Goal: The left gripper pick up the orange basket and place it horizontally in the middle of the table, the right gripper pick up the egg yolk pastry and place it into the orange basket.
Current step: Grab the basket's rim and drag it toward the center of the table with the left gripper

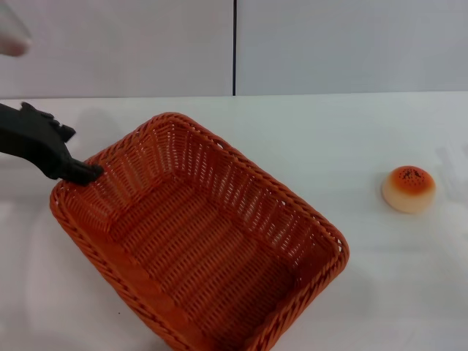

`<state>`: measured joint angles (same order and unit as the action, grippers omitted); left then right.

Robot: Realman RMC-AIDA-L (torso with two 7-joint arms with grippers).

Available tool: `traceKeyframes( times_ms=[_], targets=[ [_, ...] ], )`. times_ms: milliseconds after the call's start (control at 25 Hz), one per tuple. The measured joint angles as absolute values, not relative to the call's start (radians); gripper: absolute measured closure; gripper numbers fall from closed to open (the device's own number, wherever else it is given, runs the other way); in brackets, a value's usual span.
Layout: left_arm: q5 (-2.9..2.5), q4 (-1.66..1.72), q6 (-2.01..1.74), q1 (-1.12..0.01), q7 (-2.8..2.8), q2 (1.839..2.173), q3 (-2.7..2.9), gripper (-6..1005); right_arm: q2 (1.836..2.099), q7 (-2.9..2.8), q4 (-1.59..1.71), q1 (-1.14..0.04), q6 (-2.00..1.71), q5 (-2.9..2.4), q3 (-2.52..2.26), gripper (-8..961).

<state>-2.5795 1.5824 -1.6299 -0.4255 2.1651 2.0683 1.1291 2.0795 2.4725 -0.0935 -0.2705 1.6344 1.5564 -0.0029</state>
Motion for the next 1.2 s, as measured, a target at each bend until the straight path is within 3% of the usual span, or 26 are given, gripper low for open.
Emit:
traceKeyframes(
  times_ms=[1200],
  targets=[
    [-2.659, 1.501, -1.524, -0.469, 2.349, 2.074, 1.38, 258, 2.077, 2.473, -0.094, -0.273, 1.635, 1.562, 0.0, 367]
  ],
)
